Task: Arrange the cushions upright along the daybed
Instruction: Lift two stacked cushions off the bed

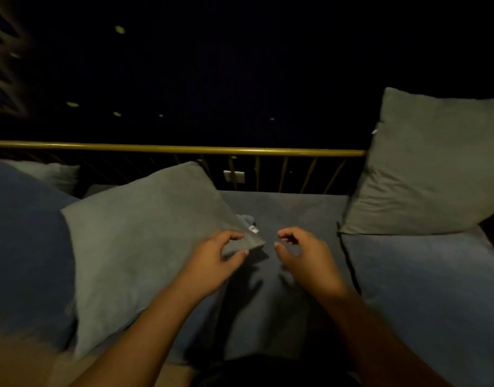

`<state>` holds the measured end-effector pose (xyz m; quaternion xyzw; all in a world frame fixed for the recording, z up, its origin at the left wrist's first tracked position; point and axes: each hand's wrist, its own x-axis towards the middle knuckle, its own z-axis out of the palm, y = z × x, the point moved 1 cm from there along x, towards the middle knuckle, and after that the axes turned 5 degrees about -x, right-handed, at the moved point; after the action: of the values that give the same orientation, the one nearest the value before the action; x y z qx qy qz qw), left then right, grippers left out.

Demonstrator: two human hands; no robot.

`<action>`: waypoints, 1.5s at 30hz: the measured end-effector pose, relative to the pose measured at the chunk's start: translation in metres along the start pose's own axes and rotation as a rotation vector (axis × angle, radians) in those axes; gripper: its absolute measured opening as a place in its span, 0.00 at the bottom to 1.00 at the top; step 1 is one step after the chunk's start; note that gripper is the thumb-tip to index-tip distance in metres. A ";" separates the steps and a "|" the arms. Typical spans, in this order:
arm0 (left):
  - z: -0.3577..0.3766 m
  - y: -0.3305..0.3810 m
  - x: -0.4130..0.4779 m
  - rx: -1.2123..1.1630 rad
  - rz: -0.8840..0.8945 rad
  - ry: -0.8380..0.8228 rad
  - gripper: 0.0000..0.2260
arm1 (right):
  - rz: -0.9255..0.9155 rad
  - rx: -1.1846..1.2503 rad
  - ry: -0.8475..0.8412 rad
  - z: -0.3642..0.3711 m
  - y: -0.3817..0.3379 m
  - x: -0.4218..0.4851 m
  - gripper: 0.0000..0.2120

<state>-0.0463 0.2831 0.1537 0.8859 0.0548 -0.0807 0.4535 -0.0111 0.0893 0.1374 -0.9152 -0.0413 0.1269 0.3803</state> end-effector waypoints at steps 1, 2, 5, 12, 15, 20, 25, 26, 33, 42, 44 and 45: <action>-0.013 -0.009 -0.005 0.003 -0.015 0.016 0.13 | -0.019 -0.012 -0.021 0.008 -0.012 0.000 0.09; -0.025 -0.017 -0.011 0.008 -0.030 0.029 0.13 | -0.031 -0.024 -0.046 0.016 -0.021 0.000 0.09; -0.050 -0.038 -0.028 0.014 -0.076 0.096 0.15 | -0.057 -0.055 -0.131 0.035 -0.037 0.009 0.11; -0.093 -0.082 -0.063 -0.004 -0.222 0.241 0.17 | -0.109 -0.214 -0.356 0.087 -0.075 0.035 0.17; -0.113 -0.112 -0.057 0.015 -0.270 0.263 0.15 | -0.122 -0.258 -0.373 0.101 -0.098 0.053 0.19; -0.149 -0.170 -0.037 0.054 -0.348 0.234 0.16 | -0.149 -0.332 -0.435 0.135 -0.124 0.093 0.17; -0.185 -0.250 -0.012 0.128 -0.532 0.236 0.29 | 0.008 -0.378 -0.408 0.182 -0.135 0.148 0.23; -0.191 -0.264 -0.007 0.098 -0.593 0.245 0.32 | 0.052 -0.375 -0.391 0.191 -0.135 0.157 0.26; -0.203 -0.327 0.020 -0.419 -0.741 0.348 0.43 | 0.351 -0.144 -0.298 0.225 -0.121 0.198 0.45; -0.201 -0.340 0.017 -0.497 -0.758 0.402 0.43 | 0.582 -0.038 -0.264 0.228 -0.106 0.192 0.54; -0.204 -0.327 0.012 -0.496 -0.690 0.430 0.44 | 0.580 -0.039 -0.258 0.224 -0.103 0.185 0.59; -0.205 -0.321 0.008 -0.502 -0.654 0.446 0.44 | 0.594 -0.024 -0.254 0.221 -0.104 0.181 0.61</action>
<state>-0.0743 0.6371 0.0148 0.6807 0.4451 -0.0114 0.5816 0.1077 0.3456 0.0248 -0.8685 0.1789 0.3450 0.3076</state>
